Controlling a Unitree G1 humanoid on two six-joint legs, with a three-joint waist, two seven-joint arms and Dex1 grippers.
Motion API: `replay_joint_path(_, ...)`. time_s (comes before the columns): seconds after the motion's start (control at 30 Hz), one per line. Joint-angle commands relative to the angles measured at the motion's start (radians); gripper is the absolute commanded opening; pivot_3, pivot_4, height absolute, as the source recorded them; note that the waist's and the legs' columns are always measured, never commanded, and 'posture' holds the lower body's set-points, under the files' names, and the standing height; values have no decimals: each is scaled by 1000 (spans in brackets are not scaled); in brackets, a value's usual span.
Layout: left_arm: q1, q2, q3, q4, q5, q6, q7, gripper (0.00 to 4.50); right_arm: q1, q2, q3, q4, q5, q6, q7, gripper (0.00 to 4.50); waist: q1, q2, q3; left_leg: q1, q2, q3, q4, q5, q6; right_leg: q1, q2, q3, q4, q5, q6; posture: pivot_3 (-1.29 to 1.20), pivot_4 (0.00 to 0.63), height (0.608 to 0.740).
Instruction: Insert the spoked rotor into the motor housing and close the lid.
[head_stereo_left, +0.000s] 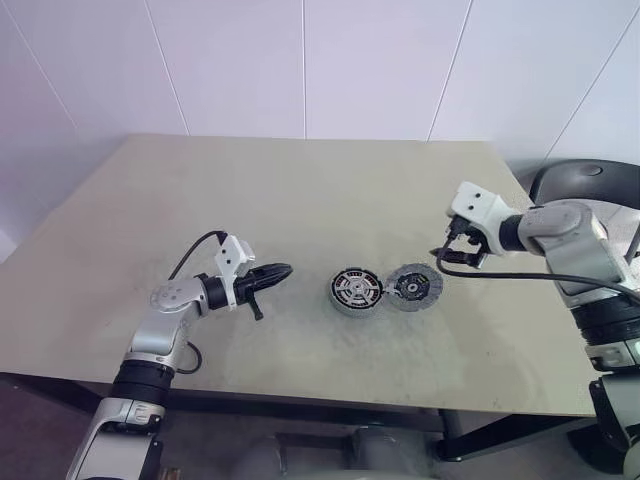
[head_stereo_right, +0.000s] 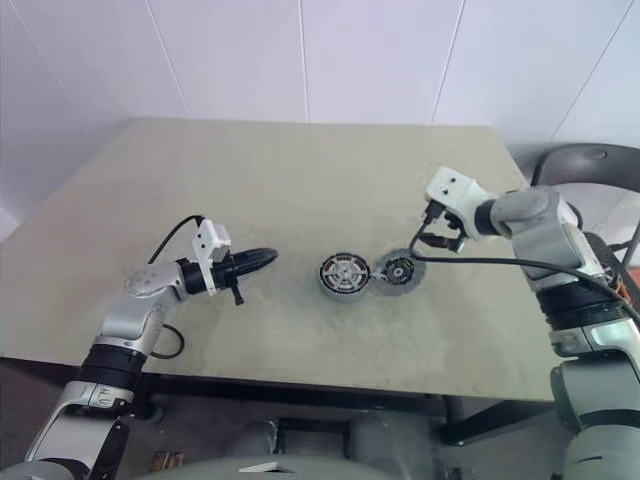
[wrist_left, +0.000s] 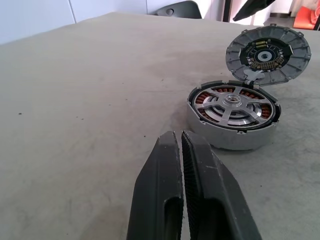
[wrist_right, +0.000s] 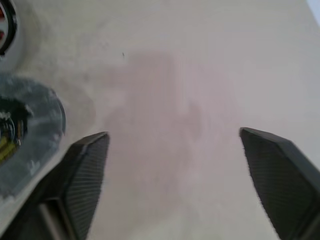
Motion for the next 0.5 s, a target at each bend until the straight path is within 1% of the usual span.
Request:
replay_joint_path(0.03, -24, 3, 16, -25, -9, -6, -1, 240, 12, -54, -26, 14, -29, -36, 16, 3209, 0, 0, 0, 0, 0, 0, 1, 0, 0, 0, 0, 0, 0, 0, 0, 0, 0, 740)
replay_joint_path(0.17, -23, 2, 15, -26, -8, -6, 0, 240, 81, -104, 11, -24, -33, -30, 108, 1844, 2, 0, 0, -1, 0, 1, 2, 0, 0, 1, 0, 0, -1, 0, 0, 0, 0, 740)
replay_joint_path(0.27, -22, 2, 15, -27, -7, -7, 1, 240, 116, -103, 12, -84, -9, 8, 162, 758, -1, 0, 0, -1, 0, 1, 1, 0, 0, 1, 0, 1, -1, 0, 0, 0, 0, 740)
replay_joint_path(0.33, -22, 3, 16, -27, -7, -7, 2, 240, 126, -81, 5, -117, 12, 26, 174, 79, -3, 0, 0, 0, 0, 1, 1, 0, 0, 0, 0, 1, 0, 0, 0, 0, 0, 740)
replay_joint_path(0.4, -22, 4, 17, -28, -7, -7, 3, 240, 130, -45, -5, -144, 42, 48, 176, 79, -3, 0, 0, 1, 0, 1, 2, 0, 0, 1, 0, 2, 2, 0, 0, 0, 0, 740)
replay_joint_path(0.5, -21, 5, 18, -29, -7, -5, 3, 240, 130, -20, -8, -147, 44, 57, 158, 79, 0, 1, 0, 2, 0, 1, 4, 0, 0, 1, 0, 1, 5, 0, 0, 0, 0, 740)
